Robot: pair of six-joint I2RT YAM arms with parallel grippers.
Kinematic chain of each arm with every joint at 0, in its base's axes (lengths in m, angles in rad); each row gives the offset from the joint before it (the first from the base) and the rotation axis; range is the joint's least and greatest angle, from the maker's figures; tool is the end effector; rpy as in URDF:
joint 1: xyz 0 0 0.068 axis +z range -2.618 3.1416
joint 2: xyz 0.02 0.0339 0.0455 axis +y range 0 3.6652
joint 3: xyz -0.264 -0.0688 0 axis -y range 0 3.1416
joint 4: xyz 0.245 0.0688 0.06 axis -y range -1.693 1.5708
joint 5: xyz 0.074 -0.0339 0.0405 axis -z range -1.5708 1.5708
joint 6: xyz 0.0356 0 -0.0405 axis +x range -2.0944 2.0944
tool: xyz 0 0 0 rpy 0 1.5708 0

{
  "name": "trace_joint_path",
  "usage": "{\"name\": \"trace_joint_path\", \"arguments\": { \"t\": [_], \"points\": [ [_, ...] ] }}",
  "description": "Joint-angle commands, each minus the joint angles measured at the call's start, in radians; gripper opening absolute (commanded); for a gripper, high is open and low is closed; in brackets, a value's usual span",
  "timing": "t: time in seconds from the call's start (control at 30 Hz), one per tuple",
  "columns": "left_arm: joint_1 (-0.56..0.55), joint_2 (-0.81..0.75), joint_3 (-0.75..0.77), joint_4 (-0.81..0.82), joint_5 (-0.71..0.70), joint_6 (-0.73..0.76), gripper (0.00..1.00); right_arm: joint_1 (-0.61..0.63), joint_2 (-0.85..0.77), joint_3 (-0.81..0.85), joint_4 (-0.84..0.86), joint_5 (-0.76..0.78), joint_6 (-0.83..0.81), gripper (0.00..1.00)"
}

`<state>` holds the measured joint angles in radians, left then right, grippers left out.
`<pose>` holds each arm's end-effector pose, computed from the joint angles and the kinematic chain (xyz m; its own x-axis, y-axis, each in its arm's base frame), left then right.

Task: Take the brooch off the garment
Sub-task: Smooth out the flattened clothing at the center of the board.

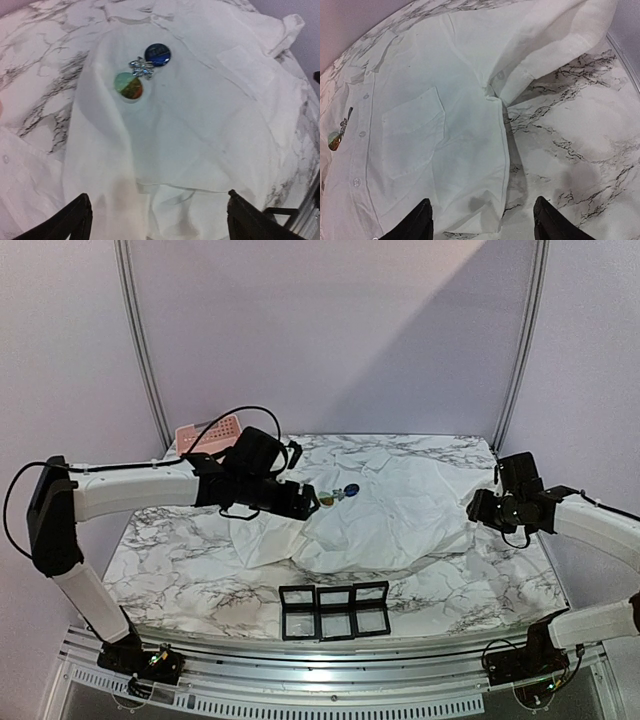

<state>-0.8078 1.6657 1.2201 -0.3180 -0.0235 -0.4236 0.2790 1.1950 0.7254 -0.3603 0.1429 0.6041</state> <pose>0.2571 -0.2677 0.2491 -0.7279 0.1666 -0.6652 0.4516 0.8465 -0.2821 0.2345 0.0619 0.2211 -0.6861 0.3883 -0.6152 0.2546 0.9203 0.2969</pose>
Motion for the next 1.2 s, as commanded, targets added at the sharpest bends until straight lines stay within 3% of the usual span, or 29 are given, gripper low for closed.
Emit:
{"name": "trace_joint_path", "arguments": {
  "t": [0.0, 0.17, 0.3, 0.57, 0.73, 0.87, 1.0, 1.07, 1.17],
  "points": [
    [0.024, 0.040, -0.041, -0.021, -0.059, 0.006, 0.98, 0.057, -0.048, 0.063, -0.067, 0.032, -0.038, 0.74],
    [0.035, 0.114, -0.012, -0.027, -0.114, 0.004, 1.00, 0.154, -0.047, 0.072, -0.024, 0.001, -0.052, 0.84],
    [0.043, 0.192, 0.064, -0.009, -0.105, -0.004, 1.00, 0.251, 0.002, 0.086, 0.054, -0.031, -0.081, 0.87],
    [0.046, 0.308, 0.179, -0.105, -0.237, 0.000, 0.98, 0.500, 0.180, 0.203, 0.135, -0.034, -0.134, 0.91],
    [0.065, 0.297, 0.136, -0.102, -0.211, -0.014, 0.71, 0.603, 0.356, 0.324, 0.147, -0.006, -0.155, 0.90],
    [0.078, 0.278, 0.086, -0.084, -0.202, -0.016, 0.58, 0.660, 0.494, 0.440, 0.125, 0.024, -0.182, 0.89],
    [0.096, 0.276, 0.064, -0.073, -0.197, -0.018, 0.34, 0.698, 0.597, 0.485, 0.106, 0.119, -0.198, 0.85],
    [0.107, 0.274, 0.053, -0.069, -0.192, -0.017, 0.25, 0.704, 0.622, 0.486, 0.101, 0.159, -0.197, 0.80],
    [0.125, 0.261, 0.038, -0.060, -0.187, -0.014, 0.11, 0.706, 0.646, 0.476, 0.094, 0.180, -0.180, 0.62]
  ]
}}
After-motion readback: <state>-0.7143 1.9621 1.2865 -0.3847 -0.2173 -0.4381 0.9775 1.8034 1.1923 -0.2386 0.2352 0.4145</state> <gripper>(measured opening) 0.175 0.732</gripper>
